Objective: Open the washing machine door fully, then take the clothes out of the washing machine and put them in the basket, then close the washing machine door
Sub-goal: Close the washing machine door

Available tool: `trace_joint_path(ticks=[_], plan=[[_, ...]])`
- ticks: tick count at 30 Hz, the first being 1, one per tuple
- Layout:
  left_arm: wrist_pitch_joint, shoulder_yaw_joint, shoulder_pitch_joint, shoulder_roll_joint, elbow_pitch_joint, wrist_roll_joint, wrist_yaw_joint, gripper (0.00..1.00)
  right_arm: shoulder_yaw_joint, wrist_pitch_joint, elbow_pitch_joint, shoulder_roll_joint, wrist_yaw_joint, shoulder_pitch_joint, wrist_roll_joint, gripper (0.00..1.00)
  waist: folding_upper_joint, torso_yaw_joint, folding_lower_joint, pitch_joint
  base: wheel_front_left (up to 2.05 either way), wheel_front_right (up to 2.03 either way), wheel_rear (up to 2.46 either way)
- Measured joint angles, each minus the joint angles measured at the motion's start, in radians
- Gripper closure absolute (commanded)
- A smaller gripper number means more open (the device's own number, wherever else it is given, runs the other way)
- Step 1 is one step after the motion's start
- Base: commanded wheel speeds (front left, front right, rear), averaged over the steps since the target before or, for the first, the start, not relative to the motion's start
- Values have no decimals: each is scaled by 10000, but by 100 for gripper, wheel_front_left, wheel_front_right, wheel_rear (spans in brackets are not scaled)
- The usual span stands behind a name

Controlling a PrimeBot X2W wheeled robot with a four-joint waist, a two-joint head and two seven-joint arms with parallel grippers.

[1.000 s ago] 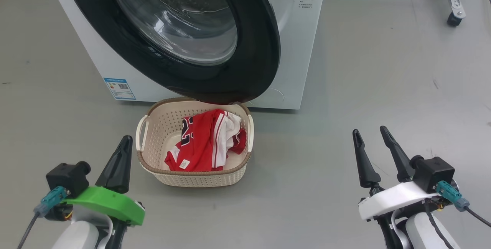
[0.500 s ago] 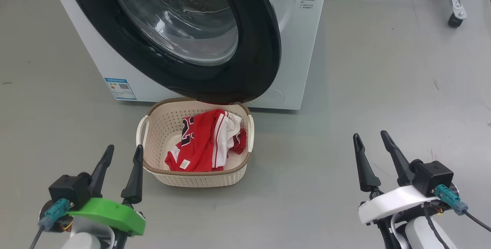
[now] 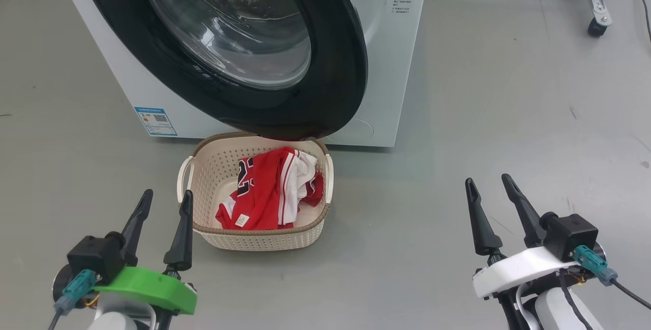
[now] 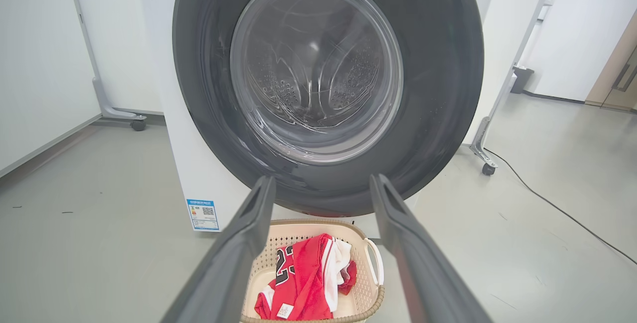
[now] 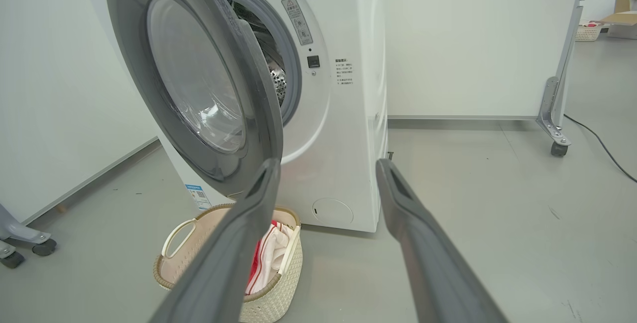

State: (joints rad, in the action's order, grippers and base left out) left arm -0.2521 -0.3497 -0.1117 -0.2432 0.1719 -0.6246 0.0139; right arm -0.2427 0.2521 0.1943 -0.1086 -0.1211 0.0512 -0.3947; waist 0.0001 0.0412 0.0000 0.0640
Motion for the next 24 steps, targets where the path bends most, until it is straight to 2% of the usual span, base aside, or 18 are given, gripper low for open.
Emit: trace_joint_path(ticks=[24], plan=[[0,301,536,270,-288,527,0,0,-23,0,8,6,0,-41,0,0,0,-34,0,-10,0,0,0]])
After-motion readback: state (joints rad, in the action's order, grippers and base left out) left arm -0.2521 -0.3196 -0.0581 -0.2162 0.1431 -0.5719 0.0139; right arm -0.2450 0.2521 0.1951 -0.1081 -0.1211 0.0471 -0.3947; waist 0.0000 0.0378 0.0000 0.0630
